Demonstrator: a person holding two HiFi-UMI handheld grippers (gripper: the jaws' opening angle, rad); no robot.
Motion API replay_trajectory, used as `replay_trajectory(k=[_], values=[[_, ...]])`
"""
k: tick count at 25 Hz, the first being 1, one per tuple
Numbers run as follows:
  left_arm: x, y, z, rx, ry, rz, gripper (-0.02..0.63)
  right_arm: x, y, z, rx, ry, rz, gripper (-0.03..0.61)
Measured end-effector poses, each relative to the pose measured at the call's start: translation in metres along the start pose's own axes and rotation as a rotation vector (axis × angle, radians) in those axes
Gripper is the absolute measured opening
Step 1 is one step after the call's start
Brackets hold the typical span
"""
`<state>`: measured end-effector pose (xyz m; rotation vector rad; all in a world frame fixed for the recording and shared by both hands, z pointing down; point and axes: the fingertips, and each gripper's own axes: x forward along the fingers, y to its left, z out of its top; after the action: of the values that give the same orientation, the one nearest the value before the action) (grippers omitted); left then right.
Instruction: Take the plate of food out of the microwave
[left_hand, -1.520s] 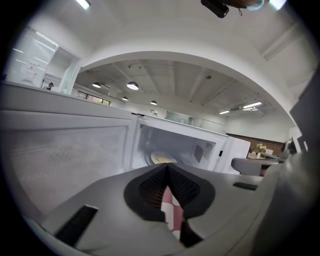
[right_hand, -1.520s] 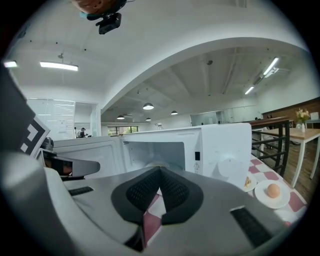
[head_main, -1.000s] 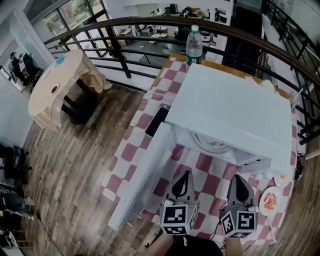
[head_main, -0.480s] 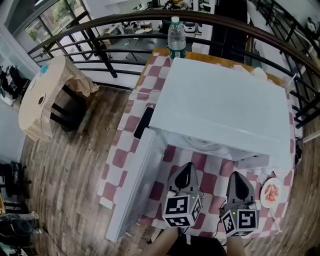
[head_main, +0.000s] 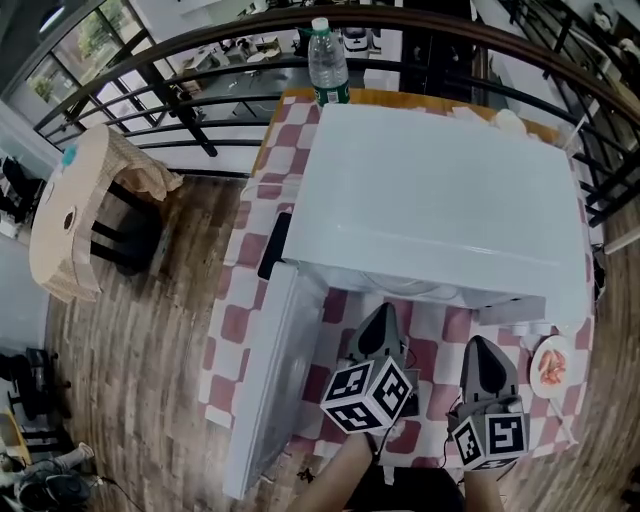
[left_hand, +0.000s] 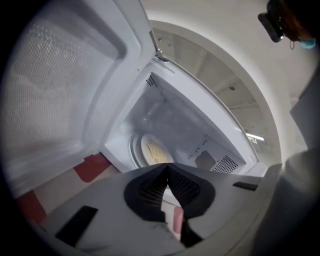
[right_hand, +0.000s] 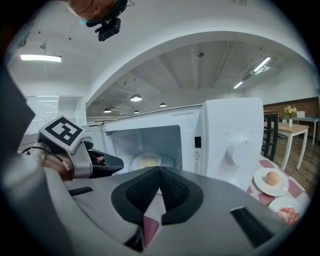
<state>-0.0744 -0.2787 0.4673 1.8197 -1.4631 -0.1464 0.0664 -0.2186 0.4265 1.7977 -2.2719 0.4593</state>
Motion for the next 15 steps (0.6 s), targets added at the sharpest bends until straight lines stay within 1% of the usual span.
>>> replay_trajectory(k=[4, 7, 9, 15], values=[[0.01, 0.005, -0.003, -0.102, 0.019, -0.01, 0.009, 0.001, 0.001, -0.003, 0.007, 0.007, -0.009, -0.008], [0.017, 0.01, -0.006, -0.146, 0.029, 0.004, 0.009, 0.002, 0.0, -0.006, 0.006, 0.015, -0.016, -0.008], [0.023, 0.011, -0.008, -0.192, 0.036, 0.005, 0.009, 0.003, 0.0, -0.008, 0.009, 0.02, -0.019, -0.008], [0.04, 0.023, -0.013, -0.426, 0.051, 0.035, 0.017, 0.003, 0.001, -0.013, 0.021, 0.031, -0.02, -0.009]])
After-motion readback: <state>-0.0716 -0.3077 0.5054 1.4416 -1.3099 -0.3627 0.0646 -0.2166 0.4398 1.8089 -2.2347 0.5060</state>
